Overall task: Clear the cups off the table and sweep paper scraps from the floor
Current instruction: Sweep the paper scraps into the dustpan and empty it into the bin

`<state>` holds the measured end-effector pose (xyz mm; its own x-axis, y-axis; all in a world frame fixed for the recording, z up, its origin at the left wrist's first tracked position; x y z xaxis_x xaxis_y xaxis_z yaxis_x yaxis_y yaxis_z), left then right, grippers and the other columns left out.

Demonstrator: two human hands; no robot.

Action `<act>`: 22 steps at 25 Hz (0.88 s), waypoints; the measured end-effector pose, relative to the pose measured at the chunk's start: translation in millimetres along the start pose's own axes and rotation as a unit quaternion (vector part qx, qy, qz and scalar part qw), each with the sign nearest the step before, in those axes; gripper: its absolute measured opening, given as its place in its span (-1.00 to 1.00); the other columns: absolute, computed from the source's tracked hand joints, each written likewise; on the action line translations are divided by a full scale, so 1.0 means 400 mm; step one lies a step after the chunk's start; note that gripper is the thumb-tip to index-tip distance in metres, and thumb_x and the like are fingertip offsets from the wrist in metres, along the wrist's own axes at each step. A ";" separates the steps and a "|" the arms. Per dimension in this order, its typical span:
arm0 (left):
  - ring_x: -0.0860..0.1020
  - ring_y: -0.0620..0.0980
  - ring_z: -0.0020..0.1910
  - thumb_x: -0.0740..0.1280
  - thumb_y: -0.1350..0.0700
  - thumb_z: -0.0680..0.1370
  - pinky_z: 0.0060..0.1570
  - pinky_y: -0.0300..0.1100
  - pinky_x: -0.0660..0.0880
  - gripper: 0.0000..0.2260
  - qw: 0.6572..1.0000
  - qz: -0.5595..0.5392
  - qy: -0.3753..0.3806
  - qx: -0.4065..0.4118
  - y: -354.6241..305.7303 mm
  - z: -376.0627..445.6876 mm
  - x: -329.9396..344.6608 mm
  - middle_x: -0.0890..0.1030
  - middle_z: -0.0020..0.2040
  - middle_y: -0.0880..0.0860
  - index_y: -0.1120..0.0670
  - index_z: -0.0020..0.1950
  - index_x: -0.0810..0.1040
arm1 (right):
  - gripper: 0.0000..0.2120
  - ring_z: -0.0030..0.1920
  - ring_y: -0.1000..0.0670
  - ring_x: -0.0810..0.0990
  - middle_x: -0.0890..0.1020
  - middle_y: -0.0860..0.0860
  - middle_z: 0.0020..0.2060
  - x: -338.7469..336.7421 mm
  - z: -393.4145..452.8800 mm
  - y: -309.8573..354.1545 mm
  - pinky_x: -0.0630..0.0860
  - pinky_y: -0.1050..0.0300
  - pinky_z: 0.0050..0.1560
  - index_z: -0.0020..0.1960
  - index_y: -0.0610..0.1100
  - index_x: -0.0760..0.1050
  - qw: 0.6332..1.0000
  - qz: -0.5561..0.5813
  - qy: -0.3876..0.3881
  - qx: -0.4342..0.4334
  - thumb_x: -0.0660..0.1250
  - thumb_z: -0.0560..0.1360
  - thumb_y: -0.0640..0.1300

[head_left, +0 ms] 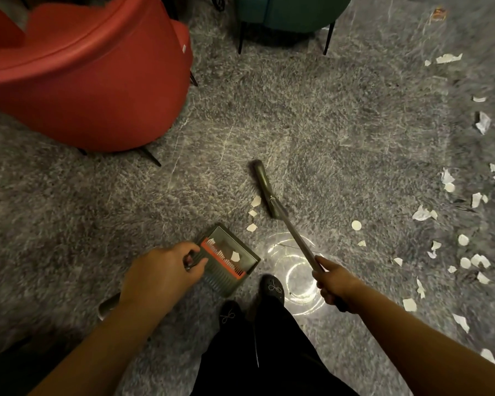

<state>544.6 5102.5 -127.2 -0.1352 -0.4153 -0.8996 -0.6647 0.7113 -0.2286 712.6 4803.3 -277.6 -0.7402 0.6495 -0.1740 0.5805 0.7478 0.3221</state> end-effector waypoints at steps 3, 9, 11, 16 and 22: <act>0.55 -0.02 -0.32 0.31 -0.22 0.50 -0.42 -0.22 0.31 -0.73 1.000 0.010 -0.002 0.005 -0.006 0.007 -0.003 0.65 -0.24 -0.05 -0.16 0.14 0.58 | -0.57 -0.50 0.05 0.29 0.37 -0.08 -0.38 0.009 -0.003 -0.003 0.23 0.26 -0.58 0.48 0.12 0.22 1.000 0.000 0.007 0.006 0.14 0.64 -0.13; 0.33 -0.10 -0.47 0.34 -0.20 0.50 -0.54 -0.27 0.16 -0.75 1.000 0.000 -0.018 0.009 -0.007 0.027 -0.011 0.51 -0.39 -0.10 -0.14 0.10 0.60 | -0.63 -0.50 0.04 0.20 0.30 -0.05 -0.44 0.023 -0.020 0.014 0.09 0.23 -0.45 0.39 0.19 0.26 0.998 -0.031 0.045 0.030 0.08 0.64 -0.11; 0.31 -0.11 -0.50 0.33 -0.21 0.51 -0.55 -0.26 0.14 -0.75 1.000 0.007 -0.018 0.012 -0.005 0.031 -0.009 0.45 -0.44 -0.10 -0.15 0.10 0.60 | -0.71 -0.54 0.05 0.19 0.28 -0.02 -0.48 0.038 -0.044 0.017 0.09 0.30 -0.51 0.31 0.17 0.31 0.995 -0.056 0.071 0.041 0.05 0.64 -0.08; 0.38 -0.07 -0.43 0.31 -0.23 0.50 -0.53 -0.28 0.19 -0.71 1.000 0.019 -0.018 0.009 0.003 0.040 -0.013 0.60 -0.30 -0.06 -0.14 0.14 0.59 | -0.73 -0.53 0.07 0.20 0.29 0.01 -0.51 0.088 -0.099 -0.012 0.08 0.28 -0.47 0.08 0.22 0.43 0.982 -0.115 0.132 0.064 0.07 0.60 -0.12; 0.55 0.01 -0.32 0.27 -0.26 0.51 -0.45 -0.23 0.32 -0.65 1.000 0.028 -0.004 0.006 0.020 0.022 -0.001 0.65 -0.22 -0.03 -0.14 0.21 0.55 | -0.72 -0.60 0.08 0.24 0.33 0.04 -0.59 0.143 -0.182 -0.039 0.14 0.31 -0.52 -0.09 0.14 0.49 0.981 -0.116 0.142 0.057 0.09 0.60 -0.16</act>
<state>545.9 5113.4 -132.2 -0.1661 -0.3701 -0.9140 -0.6476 0.7400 -0.1820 636.4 4818.9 -224.9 -0.9123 0.4074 0.0411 0.4072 0.8921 0.1957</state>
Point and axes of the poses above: each hand's wrist, its own z-axis towards the middle knuckle, its own x-axis out of the palm, y = z × x, the point moved 6 cm from there along z, towards the middle knuckle
